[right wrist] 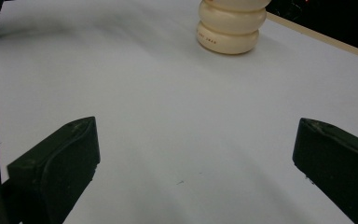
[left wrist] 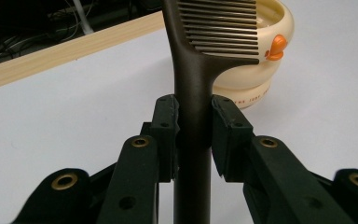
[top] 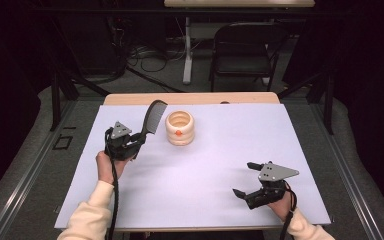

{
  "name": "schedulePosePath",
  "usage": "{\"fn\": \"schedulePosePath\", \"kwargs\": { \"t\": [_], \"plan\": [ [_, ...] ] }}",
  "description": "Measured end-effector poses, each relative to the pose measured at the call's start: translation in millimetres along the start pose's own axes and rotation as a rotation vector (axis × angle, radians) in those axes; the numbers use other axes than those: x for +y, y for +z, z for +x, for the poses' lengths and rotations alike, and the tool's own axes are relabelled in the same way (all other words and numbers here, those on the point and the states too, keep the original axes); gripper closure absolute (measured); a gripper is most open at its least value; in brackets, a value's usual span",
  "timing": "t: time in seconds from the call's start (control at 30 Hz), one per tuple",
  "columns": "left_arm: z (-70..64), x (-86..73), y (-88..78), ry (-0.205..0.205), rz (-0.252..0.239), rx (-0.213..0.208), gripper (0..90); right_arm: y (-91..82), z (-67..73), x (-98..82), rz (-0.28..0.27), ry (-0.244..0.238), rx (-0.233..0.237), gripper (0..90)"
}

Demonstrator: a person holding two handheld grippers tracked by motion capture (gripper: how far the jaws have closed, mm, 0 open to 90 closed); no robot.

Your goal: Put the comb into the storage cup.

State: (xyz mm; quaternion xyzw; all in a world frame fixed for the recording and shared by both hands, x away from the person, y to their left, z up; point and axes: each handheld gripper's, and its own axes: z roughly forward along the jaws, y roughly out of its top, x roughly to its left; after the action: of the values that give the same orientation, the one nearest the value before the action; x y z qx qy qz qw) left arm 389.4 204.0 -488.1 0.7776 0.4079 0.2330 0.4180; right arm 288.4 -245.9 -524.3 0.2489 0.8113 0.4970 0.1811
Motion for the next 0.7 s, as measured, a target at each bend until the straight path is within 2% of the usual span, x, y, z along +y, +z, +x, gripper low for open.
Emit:
{"fn": "schedulePosePath", "kwargs": {
  "t": [0.13,0.33,0.7],
  "plan": [
    [1.0,2.6,1.0,0.012,-0.006,-0.005,72.8,-0.2,-0.1,-0.4,0.000,0.000,-0.002,0.1],
    [3.8,7.8,0.6,0.006,-0.029,-0.002,72.8,-0.1,0.1,-0.4,0.001,0.002,-0.001,0.1],
    [5.5,15.8,3.5,0.010,-0.039,-0.008,72.8,-0.2,-0.2,-0.5,0.001,0.003,-0.001,0.1]
  ]
}}
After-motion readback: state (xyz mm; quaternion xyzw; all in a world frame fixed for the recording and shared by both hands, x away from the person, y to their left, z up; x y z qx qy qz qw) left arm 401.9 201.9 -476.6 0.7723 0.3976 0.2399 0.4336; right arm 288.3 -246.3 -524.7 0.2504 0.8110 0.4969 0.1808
